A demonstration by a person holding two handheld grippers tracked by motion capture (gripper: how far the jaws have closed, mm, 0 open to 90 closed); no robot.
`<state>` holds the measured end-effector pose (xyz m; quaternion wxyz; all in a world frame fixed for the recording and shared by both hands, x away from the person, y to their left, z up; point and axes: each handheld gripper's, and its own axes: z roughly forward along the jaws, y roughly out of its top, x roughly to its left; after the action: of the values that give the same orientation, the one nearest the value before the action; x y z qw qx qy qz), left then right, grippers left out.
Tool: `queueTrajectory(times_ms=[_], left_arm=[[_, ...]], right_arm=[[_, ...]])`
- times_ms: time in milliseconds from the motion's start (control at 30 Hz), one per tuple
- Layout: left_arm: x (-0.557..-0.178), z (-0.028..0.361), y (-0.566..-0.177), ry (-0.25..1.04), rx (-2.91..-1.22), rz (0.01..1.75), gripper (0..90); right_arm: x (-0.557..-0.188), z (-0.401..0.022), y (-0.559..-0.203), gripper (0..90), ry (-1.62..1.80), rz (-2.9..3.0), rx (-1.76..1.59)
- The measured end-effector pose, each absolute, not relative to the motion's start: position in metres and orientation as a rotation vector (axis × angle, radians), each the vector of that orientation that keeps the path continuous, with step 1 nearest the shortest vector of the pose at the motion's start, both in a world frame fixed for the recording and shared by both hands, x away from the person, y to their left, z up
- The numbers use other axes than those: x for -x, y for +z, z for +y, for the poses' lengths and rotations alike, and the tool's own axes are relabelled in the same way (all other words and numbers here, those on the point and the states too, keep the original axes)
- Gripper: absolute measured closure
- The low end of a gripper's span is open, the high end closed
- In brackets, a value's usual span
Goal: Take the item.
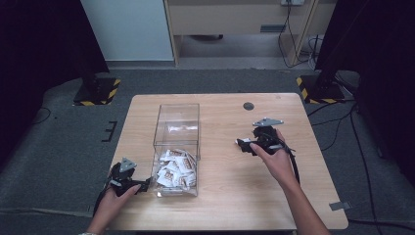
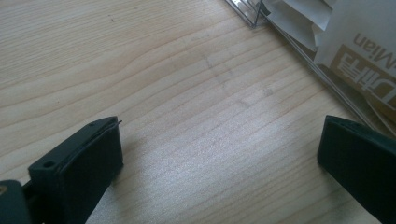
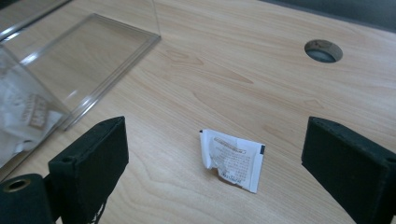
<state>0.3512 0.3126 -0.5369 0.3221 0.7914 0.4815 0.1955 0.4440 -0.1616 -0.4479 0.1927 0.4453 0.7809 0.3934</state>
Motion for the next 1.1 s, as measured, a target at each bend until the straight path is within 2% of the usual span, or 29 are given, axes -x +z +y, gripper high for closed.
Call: queueTrajectory(times_ms=[300,567,1100], left_arm=[[-0.351,0.313,-0.537,0.513,-2.078,1.264,0.0],[-0.351,0.313,-0.537,0.514,-2.079,1.264,0.0],[-0.351,0.313,-0.537,0.514,-2.08,1.264,0.0]], right_arm=[[-0.408,-0.181,-0.453,7.3,1.115,2.187,-1.23],[-0.379,-0.192,-0.48,7.6,1.074,2.215,-1.245],[-0.366,-0.195,-0.518,7.6,1.048,2.254,-1.314]])
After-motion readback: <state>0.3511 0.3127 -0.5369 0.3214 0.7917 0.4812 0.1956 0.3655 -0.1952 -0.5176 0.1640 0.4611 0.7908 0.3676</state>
